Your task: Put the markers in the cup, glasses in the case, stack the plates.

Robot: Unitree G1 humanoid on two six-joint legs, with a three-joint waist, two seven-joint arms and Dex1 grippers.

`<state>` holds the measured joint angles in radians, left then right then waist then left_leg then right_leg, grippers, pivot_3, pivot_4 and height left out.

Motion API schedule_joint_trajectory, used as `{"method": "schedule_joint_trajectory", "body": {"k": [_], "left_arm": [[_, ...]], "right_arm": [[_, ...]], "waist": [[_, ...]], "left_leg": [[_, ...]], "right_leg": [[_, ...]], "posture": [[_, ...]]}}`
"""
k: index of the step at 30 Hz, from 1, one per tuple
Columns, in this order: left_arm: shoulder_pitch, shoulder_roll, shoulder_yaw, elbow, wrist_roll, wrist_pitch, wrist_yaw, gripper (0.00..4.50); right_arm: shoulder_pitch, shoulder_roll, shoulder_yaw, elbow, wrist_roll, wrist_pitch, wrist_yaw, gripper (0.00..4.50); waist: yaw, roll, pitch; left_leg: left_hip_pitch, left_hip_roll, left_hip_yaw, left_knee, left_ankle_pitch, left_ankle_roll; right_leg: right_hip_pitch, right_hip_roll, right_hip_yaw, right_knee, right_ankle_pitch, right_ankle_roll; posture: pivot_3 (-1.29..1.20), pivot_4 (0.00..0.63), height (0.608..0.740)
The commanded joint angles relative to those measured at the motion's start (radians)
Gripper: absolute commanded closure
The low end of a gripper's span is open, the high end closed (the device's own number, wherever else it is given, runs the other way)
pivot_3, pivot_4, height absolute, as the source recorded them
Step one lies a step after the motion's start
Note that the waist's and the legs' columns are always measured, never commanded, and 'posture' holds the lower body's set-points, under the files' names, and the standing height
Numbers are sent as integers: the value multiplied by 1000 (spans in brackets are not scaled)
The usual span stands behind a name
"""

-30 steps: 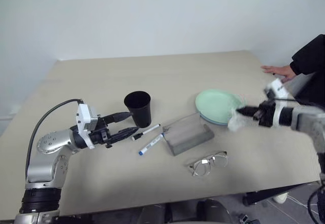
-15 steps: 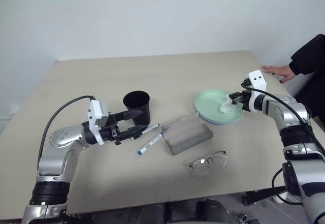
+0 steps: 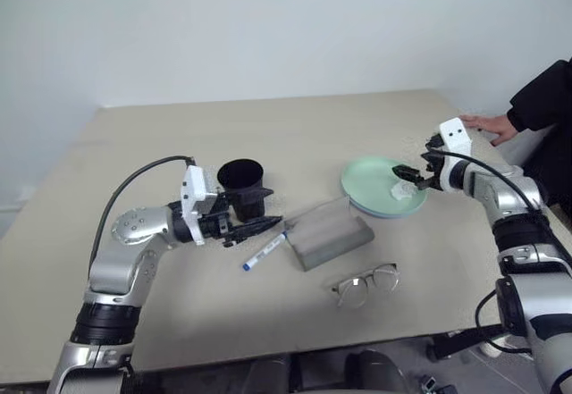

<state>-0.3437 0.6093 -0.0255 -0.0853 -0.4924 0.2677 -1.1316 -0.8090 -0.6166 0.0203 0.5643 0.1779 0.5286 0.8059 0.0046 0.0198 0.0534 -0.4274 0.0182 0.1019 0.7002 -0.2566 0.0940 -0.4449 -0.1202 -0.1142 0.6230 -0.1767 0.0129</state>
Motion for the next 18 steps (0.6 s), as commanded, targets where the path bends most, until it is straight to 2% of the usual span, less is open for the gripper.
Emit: {"method": "schedule_joint_trajectory", "body": {"k": [1,4,10,18], "left_arm": [[-74,-21,-70,-32,35,42,9,1672],[-124,-40,-128,-35,63,92,19,1672],[-228,-115,-260,-26,126,151,14,1672],[-326,-141,-419,-25,239,320,46,1672]], "right_arm": [[43,-83,-15,-170,56,-1,162,46],[92,-146,-19,-255,89,-3,276,46],[122,-287,-32,-296,152,5,504,46],[137,-332,-45,-334,184,20,572,46]], "waist": [[2,0,0],[1,0,0],[0,0,0],[1,0,0]], "left_leg": [[0,0,0,0,0,0],[0,-1,0,0,-2,5],[0,-1,0,1,-2,8],[0,0,-1,3,-2,9]], "right_leg": [[0,0,0,0,0,0],[0,0,1,0,0,0],[0,0,1,0,0,1],[0,-1,1,1,0,0]], "posture": [[0,0,727],[0,0,727],[0,0,727],[0,0,727]]}}
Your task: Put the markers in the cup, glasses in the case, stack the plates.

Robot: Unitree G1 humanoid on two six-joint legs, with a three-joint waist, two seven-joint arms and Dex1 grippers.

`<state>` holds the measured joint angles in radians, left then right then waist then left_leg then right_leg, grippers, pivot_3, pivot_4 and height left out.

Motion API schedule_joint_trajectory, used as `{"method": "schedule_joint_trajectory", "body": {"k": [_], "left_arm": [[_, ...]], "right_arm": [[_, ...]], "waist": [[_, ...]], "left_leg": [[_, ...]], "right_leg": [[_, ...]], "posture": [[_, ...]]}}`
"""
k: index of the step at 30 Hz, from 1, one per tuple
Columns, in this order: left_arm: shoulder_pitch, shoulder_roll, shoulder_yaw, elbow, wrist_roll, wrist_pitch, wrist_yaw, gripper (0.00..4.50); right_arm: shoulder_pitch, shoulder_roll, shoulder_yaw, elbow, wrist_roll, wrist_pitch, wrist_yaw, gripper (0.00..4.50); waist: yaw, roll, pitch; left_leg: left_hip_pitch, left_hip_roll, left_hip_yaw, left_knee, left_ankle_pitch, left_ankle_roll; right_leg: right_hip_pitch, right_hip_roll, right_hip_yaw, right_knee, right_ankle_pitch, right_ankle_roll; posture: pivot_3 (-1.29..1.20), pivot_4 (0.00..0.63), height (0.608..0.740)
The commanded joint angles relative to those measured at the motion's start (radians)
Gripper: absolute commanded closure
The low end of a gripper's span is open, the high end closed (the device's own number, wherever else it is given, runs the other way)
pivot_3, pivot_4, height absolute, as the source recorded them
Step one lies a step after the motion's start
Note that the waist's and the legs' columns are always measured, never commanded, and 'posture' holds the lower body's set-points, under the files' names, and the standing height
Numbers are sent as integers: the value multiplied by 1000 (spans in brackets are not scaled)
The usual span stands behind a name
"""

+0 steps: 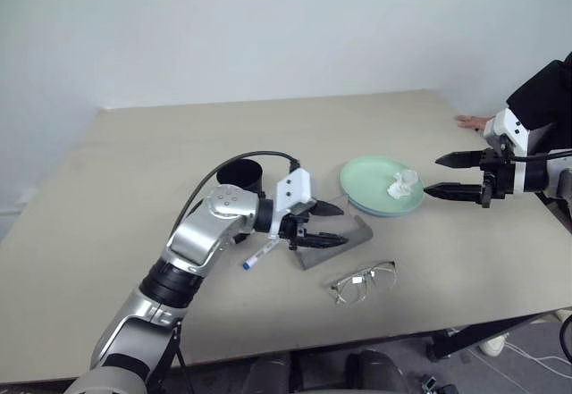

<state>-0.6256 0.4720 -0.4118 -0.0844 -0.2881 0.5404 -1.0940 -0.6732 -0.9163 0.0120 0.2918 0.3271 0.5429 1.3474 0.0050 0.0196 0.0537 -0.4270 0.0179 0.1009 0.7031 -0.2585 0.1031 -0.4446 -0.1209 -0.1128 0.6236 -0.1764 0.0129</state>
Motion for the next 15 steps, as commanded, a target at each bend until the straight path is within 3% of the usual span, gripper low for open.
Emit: {"method": "schedule_joint_trajectory", "body": {"k": [1,8,15], "left_arm": [[-52,-6,-50,-33,46,61,11,1672],[-92,-50,-120,-56,113,144,60,1672],[-140,-122,-156,-37,134,214,87,1672]], "right_arm": [[16,-43,-38,-79,42,1,47,46],[120,-109,-69,-179,80,-75,150,46],[140,-104,-68,-175,70,-107,134,46]], "waist": [[1,0,0],[5,-1,1],[4,-2,1]], "left_leg": [[0,0,0,0,0,0],[-2,-2,-2,1,-1,2],[-1,-1,-2,4,-1,2]], "right_leg": [[0,0,0,0,0,0],[0,-1,0,-1,0,1],[1,-1,1,0,0,0]], "posture": [[0,0,727],[0,0,727],[0,0,727]]}}
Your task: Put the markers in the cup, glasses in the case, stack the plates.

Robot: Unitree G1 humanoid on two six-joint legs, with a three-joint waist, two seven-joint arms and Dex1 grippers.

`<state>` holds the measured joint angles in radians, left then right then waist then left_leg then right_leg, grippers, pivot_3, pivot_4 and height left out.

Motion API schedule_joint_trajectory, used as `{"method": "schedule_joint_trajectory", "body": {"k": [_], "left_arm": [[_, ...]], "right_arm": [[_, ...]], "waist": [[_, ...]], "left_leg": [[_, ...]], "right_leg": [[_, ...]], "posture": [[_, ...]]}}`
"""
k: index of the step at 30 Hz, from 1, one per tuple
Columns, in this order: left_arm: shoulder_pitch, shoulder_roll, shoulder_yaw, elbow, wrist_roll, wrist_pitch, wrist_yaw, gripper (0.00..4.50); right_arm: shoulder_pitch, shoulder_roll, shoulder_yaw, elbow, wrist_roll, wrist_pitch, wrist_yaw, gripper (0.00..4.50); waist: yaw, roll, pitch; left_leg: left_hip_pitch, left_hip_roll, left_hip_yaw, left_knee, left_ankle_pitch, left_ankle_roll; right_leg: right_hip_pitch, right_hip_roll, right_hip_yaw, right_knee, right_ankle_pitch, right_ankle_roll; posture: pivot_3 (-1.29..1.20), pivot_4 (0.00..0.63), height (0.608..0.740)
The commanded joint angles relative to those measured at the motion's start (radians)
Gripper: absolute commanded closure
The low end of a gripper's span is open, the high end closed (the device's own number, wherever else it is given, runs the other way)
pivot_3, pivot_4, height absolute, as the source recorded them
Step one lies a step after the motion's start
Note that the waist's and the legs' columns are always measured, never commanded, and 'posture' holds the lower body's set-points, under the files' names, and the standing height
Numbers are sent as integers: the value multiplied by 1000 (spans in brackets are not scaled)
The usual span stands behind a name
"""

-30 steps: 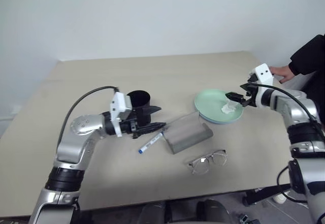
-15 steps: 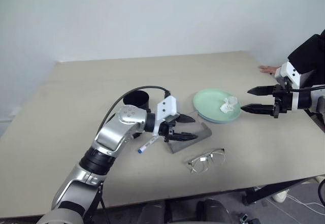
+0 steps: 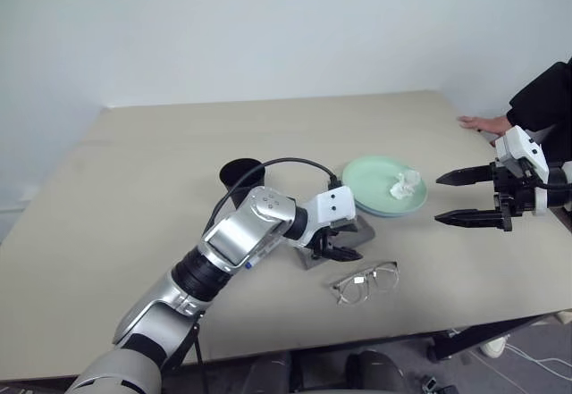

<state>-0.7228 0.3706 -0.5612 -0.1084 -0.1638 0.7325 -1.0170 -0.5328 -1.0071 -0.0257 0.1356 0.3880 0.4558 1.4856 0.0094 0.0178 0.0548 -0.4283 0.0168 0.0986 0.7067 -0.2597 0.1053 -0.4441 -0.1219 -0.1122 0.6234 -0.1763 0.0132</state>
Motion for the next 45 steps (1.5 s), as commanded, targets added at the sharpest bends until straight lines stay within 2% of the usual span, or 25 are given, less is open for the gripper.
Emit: {"method": "schedule_joint_trajectory", "body": {"k": [1,9,20,38,41,45], "left_arm": [[-51,-29,-14,-11,10,33,10,1672],[-116,-54,-76,-18,-5,192,-12,1672],[-173,-80,-206,-51,12,311,24,1672],[-181,-130,-259,-26,7,372,98,1672],[-181,-130,-266,-22,10,372,104,2219],[-185,-129,-276,-14,12,371,110,3586]], "right_arm": [[1,-12,-29,-19,9,-22,-5,46],[18,-17,-31,-33,14,-17,-9,46],[49,-21,-40,-65,26,7,-30,46],[113,-22,-71,-153,54,65,-72,46],[119,-22,-75,-161,59,71,-80,0],[122,-24,-77,-164,64,72,-84,0]], "waist": [[0,0,0],[0,0,0],[0,-1,0],[0,-1,1],[0,-1,1],[0,-1,1]], "left_leg": [[0,0,0,0,0,0],[0,0,0,1,0,0],[0,0,-1,1,0,1],[0,0,-1,1,0,1],[0,0,-1,1,0,1],[0,0,-1,1,0,1]], "right_leg": [[0,0,0,0,0,0],[0,0,0,0,0,0],[0,0,1,0,0,0],[0,0,1,0,0,0],[0,0,1,0,0,0],[0,0,1,0,0,0]], "posture": [[0,0,727],[0,0,727],[0,0,727],[0,0,727],[0,0,727],[0,0,727]]}}
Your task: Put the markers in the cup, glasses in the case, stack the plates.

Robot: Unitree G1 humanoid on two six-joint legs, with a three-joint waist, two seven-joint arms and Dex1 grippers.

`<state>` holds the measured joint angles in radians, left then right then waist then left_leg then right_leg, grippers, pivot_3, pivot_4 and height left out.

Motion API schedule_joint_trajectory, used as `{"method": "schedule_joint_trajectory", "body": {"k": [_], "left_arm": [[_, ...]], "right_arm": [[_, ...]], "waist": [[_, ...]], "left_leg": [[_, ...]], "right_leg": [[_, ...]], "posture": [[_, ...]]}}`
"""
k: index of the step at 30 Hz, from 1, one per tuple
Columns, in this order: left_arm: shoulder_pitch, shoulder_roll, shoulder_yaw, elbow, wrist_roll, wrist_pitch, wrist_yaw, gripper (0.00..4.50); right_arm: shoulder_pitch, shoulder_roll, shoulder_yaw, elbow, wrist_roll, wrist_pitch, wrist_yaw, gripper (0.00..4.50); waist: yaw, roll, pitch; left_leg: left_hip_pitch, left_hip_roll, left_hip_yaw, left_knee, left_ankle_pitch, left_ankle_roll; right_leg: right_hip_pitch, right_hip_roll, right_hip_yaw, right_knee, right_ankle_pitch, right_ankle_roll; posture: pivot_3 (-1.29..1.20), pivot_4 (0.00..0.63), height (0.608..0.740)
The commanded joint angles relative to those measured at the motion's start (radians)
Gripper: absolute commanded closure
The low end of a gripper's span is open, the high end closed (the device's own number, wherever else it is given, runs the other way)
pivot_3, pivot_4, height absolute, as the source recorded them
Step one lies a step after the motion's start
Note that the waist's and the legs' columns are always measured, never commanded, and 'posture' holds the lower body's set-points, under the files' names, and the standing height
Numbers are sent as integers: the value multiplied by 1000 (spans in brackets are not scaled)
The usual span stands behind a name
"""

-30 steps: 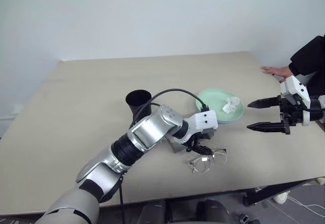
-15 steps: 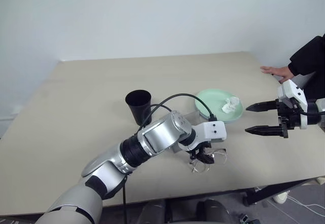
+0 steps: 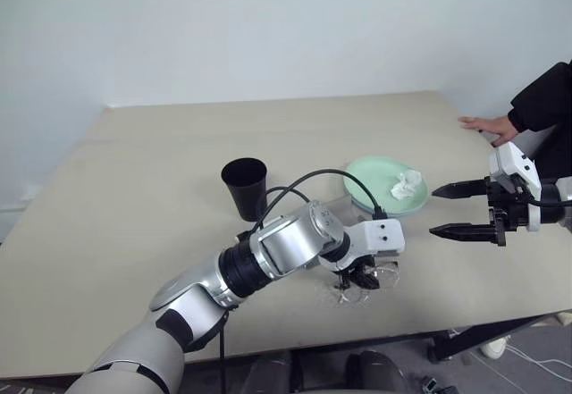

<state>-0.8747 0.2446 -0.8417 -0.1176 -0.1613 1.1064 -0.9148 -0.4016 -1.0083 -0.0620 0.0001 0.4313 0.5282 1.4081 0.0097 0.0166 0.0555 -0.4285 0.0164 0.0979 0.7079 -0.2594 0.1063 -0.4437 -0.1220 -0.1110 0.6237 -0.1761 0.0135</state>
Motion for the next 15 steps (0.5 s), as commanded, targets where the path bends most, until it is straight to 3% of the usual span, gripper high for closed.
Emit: {"method": "schedule_joint_trajectory", "body": {"k": [1,2,15], "left_arm": [[-34,-1,1,-5,9,-2,7,3944],[-35,1,-1,-5,9,-1,6,4270],[-38,7,-13,3,17,-32,7,4270]], "right_arm": [[-8,-24,-41,-29,22,1,-7,0],[-9,-24,-41,-29,22,1,-7,0],[-17,-20,-34,-22,19,-2,-10,0]], "waist": [[0,0,0],[0,0,0],[0,0,0]], "left_leg": [[0,0,0,0,0,0],[0,0,0,0,0,0],[0,0,0,0,0,0]], "right_leg": [[0,0,0,0,0,0],[0,0,0,0,0,0],[0,0,0,0,0,0]], "posture": [[0,0,727],[0,0,727],[0,0,727]]}}
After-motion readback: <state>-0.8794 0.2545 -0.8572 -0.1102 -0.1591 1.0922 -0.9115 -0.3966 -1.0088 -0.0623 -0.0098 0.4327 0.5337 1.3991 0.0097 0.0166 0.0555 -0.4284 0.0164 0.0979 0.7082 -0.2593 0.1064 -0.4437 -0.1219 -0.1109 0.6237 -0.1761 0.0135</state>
